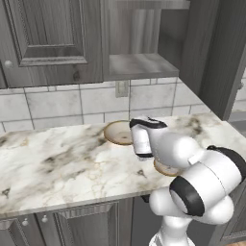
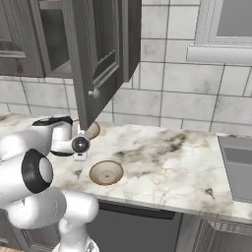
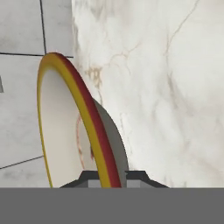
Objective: Pick up the bowls on the counter and stack them on top of one another in the open cabinet. Place the smaller bowl on top of the larger bowl.
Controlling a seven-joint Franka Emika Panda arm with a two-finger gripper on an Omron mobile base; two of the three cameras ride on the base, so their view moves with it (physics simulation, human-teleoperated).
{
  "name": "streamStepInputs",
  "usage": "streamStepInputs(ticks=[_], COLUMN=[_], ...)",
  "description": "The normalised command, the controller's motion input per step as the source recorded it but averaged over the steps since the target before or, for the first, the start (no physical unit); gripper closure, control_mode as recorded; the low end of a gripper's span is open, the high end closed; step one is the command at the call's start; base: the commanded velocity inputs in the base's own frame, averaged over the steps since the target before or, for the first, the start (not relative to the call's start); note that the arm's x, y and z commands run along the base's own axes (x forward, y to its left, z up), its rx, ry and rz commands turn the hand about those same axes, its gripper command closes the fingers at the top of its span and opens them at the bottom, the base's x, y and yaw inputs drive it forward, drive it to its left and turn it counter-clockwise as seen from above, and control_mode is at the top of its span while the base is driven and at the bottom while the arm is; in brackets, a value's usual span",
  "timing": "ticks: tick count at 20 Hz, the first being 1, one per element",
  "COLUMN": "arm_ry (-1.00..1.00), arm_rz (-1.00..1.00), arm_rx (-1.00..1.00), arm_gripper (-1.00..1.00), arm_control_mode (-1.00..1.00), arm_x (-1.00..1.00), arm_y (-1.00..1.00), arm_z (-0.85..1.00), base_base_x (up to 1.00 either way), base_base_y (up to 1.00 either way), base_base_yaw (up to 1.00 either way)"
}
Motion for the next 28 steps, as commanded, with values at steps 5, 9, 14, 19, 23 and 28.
streamStepInputs(ticks=[5,9,14,19,23,28], arm_ry=[0.05,0.05,0.03,0.02,0.03,0.04], arm_rz=[-0.08,-0.07,-0.07,-0.09,-0.10,-0.07], arm_rx=[0.13,0.12,0.10,0.09,0.09,0.05], arm_gripper=[1.00,1.00,1.00,1.00,1.00,1.00], arm_control_mode=[-1.00,-1.00,-1.00,-1.00,-1.00,-1.00], arm_x=[-0.27,-0.28,-0.28,-0.24,-0.21,-0.24], arm_y=[-0.15,-0.13,-0.05,0.00,-0.09,-0.12], arm_z=[0.35,0.37,0.42,0.38,0.27,0.19], base_base_x=[0.00,0.00,0.00,0.00,0.00,0.00], base_base_y=[0.00,0.00,0.00,0.00,0.00,0.00], base_base_yaw=[0.00,0.00,0.00,0.00,0.00,0.00])
